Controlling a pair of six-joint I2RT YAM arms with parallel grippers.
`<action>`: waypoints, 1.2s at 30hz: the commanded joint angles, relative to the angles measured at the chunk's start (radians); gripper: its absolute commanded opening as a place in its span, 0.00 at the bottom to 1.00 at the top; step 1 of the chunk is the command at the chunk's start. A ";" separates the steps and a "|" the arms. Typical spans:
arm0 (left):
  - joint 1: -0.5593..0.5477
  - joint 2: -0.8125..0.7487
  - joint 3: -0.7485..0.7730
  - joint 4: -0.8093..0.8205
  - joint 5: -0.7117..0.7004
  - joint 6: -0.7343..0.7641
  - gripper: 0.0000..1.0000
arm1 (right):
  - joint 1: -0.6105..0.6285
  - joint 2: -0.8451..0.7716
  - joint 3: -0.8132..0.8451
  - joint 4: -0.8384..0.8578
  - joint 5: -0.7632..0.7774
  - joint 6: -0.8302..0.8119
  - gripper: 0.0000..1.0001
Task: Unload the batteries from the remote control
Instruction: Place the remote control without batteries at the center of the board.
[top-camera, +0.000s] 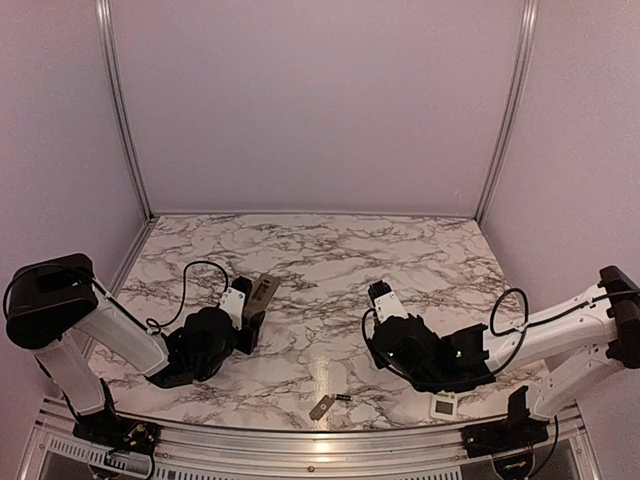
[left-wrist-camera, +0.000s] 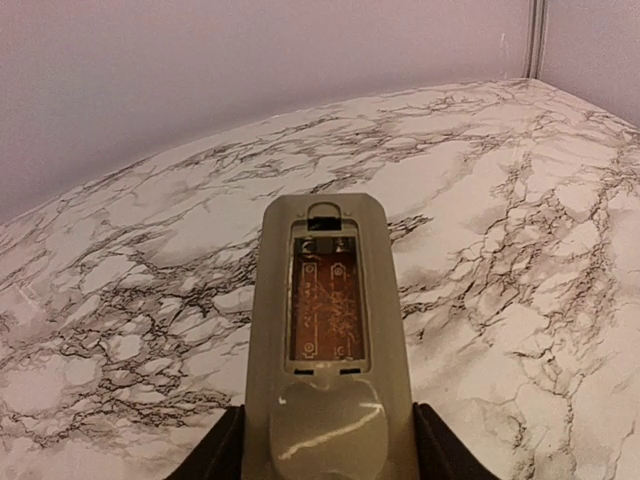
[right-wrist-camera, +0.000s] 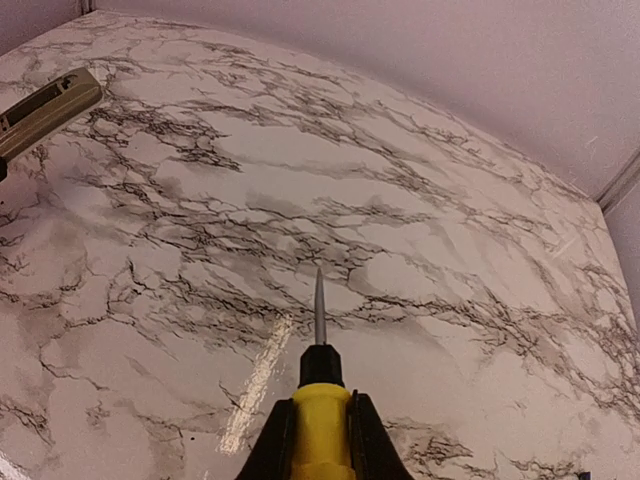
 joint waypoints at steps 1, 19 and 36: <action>0.024 -0.031 -0.020 -0.078 -0.065 -0.106 0.00 | -0.035 -0.021 -0.026 0.127 -0.024 -0.046 0.00; 0.068 0.027 -0.103 -0.024 0.001 -0.276 0.14 | -0.171 0.007 -0.148 0.487 -0.397 -0.129 0.00; 0.072 0.030 -0.140 0.009 0.004 -0.289 0.88 | -0.240 0.076 -0.166 0.592 -0.588 -0.145 0.00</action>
